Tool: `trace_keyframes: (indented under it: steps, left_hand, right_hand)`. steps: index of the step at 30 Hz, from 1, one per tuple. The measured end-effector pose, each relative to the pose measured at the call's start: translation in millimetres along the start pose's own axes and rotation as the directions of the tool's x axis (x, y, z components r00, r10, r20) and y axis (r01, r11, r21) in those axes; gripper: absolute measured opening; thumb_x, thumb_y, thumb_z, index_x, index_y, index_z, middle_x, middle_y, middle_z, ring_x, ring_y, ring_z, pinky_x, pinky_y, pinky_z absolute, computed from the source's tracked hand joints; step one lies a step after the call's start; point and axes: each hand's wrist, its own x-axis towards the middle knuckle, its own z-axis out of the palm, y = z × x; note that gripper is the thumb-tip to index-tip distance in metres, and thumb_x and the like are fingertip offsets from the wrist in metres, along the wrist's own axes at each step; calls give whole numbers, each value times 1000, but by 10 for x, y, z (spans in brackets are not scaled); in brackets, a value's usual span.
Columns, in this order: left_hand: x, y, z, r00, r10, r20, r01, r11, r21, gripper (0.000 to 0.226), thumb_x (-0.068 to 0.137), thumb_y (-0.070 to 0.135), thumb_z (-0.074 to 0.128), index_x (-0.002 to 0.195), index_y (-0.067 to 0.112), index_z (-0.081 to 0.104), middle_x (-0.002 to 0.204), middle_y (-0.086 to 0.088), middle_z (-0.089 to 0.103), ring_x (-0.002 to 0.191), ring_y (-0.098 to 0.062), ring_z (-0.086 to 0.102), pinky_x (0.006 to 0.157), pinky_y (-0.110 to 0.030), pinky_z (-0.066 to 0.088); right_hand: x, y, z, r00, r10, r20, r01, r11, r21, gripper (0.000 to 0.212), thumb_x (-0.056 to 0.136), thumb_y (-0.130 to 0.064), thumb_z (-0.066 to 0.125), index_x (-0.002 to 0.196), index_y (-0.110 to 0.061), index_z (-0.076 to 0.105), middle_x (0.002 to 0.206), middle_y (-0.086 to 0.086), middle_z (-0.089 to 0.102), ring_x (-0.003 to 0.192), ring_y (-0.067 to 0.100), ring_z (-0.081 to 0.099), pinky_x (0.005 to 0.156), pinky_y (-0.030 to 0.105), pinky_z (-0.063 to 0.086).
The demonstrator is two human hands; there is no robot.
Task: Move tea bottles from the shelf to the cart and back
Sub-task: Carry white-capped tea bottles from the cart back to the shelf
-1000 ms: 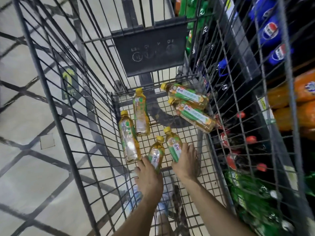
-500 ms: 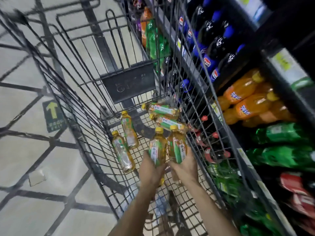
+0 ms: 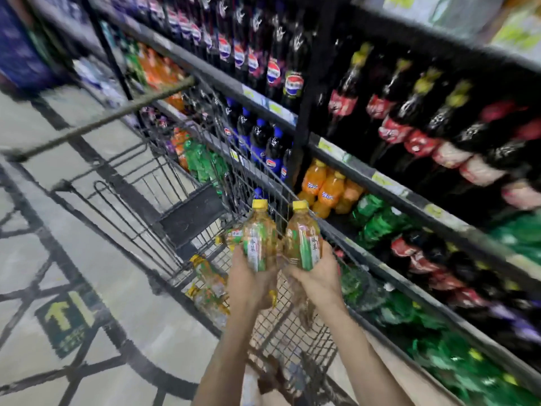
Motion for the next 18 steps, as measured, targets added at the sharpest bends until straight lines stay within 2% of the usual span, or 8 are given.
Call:
trace_keyframes:
  steps: [3,5,8,11,13,15,16,18]
  left_hand:
    - [-205,295,-80,992,107,66,-108,994,22,62,77,14,83,123,20,42,88,12,58,52,14,58,41,-4,39]
    - [-333,468,-97,976,197,95,-203,978,56,65,76,18,85,125,22,42,94,9,62,51,11,59,44,-6,43]
    - [-508,682,-44,943,314,109,-323,943,83,66,73,24,88,120,25,42,101,8,66,69,7,58,66,-19,51]
    - [-702,910,66,899,397,182,-417,905,81,69,73,27,88,116,30,35,91,21,55,73,13,50,59,-4,39]
    - [-855,1045,151,864,453,219,-477,876,70,72,71,32,89,124,25,40,98,14,61,78,3,60,67,-12,47]
    - [-1013,1136,268,836,494,239,-519,853,55,83,70,37,89,136,21,41,109,6,65,93,-13,65,84,-32,55]
    - [-1122,1194,317,817,519,253,-544,838,37,84,69,39,89,136,20,41,112,5,65,98,-17,65,90,-37,54]
    - [-1336,1298,421,781,562,272,-583,812,-3,78,70,39,88,131,21,43,110,8,64,100,-15,63,90,-34,50]
  right_hand:
    - [-258,-168,-215,994,-28,-106,36,997,69,63,66,-13,91,113,-24,51,88,-9,70,79,3,67,78,33,56]
    - [-414,-253,-365,984,-45,-172,67,990,125,65,62,-14,93,112,-25,53,94,-9,70,85,6,68,82,33,55]
    - [-651,-342,-636,964,-40,-262,97,974,206,68,63,-12,93,116,-26,54,102,-9,70,93,5,67,89,34,55]
    - [-884,-420,-938,931,-54,-360,142,964,223,73,65,-14,93,125,-26,52,107,-14,65,96,2,63,91,31,53]
    - [-1016,-433,-1135,899,-61,-433,172,960,221,75,63,-16,94,124,-27,52,109,-12,66,99,5,64,92,33,53]
    - [-1160,-421,-1342,868,-60,-493,189,958,215,74,62,-16,94,122,-26,51,108,-10,66,99,8,65,91,35,54]
    - [-1239,-409,-1452,851,-60,-522,199,957,214,74,62,-16,94,123,-25,52,108,-9,66,99,8,65,91,35,54]
    - [-1425,-375,-1678,815,-64,-576,218,954,203,74,63,-15,93,124,-24,52,108,-10,67,99,7,65,91,34,54]
